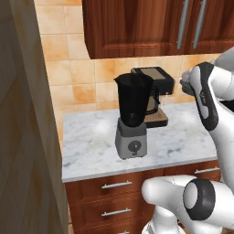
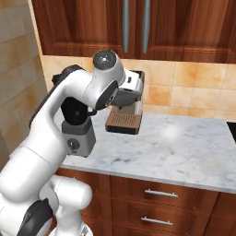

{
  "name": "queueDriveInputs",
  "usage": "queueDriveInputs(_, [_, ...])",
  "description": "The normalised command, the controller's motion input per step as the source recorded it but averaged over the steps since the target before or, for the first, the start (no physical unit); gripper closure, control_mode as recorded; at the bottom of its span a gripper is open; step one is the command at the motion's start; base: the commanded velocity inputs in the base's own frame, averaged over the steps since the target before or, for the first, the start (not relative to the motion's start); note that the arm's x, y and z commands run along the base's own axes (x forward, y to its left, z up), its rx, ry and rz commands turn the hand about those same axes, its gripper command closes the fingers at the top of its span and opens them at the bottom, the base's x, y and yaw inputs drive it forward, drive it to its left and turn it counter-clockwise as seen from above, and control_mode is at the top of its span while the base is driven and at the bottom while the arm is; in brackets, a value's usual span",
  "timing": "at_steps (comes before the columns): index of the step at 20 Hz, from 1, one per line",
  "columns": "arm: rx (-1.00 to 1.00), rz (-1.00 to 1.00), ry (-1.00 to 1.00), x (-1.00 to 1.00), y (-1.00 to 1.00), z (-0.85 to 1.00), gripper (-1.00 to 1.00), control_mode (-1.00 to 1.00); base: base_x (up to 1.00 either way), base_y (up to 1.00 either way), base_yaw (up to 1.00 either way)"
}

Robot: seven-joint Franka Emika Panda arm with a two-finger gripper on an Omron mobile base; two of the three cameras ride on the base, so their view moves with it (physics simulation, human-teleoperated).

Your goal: Close the lid blender by securely placing the lid on top.

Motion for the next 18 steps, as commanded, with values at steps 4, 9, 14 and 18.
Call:
queueDriveInputs(4, [-0.03,0.18,-0.01,0.04,0.80,0.62,1.00,-1.00,0.00,0.00,0.00])
queueDriveInputs(9, [-0.05,0.13,0.01,0.02,0.81,0.46,1.00,-1.00,0.00,0.00,0.00])
queueDriveInputs(14, [-0.09,0.09,0.00,0.00,0.75,0.24,1.00,-1.00,0.00,0.00,0.00])
queueDriveInputs(18, [-0.07,0.07,-0.06,0.01,0.61,0.02,1.00,-1.00,0.00,0.00,0.00])
